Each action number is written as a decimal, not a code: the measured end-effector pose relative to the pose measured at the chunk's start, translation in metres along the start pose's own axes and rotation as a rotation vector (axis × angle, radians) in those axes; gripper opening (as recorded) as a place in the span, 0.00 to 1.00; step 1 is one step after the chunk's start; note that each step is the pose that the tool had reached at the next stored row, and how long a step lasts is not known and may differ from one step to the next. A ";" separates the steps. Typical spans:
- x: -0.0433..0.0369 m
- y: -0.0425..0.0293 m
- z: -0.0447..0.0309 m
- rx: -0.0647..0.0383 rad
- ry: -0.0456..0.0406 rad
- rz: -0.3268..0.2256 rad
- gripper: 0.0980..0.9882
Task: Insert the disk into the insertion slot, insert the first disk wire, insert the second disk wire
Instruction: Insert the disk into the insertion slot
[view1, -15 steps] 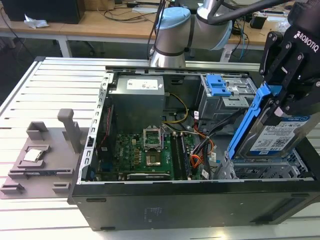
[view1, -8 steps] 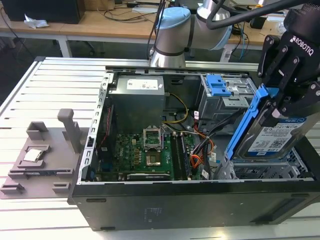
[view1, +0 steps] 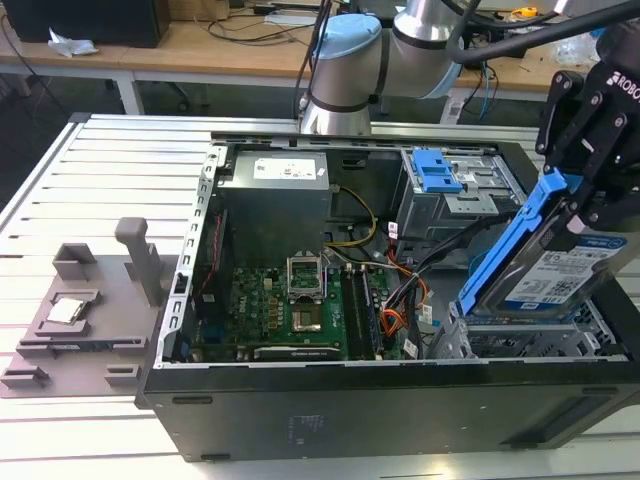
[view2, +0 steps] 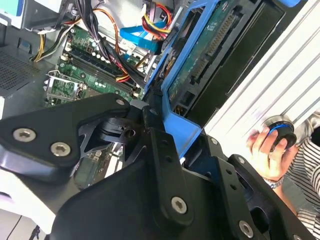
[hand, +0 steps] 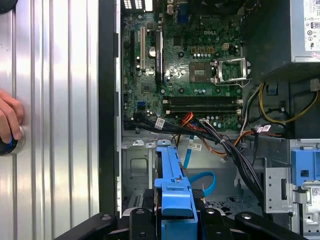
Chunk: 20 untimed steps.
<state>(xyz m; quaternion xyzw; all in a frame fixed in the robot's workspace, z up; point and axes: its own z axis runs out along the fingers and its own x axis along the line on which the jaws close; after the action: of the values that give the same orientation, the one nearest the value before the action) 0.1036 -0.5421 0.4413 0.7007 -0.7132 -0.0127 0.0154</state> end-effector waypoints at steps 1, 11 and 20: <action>0.0000 -0.0005 0.0008 -0.003 -0.0001 0.000 0.30; -0.0001 -0.0018 0.0282 -0.028 0.0004 0.000 0.30; -0.0001 -0.0020 0.0319 -0.028 0.0003 0.000 0.39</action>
<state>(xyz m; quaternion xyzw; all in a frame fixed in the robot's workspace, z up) 0.1043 -0.5421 0.4093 0.7005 -0.7129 -0.0226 0.0253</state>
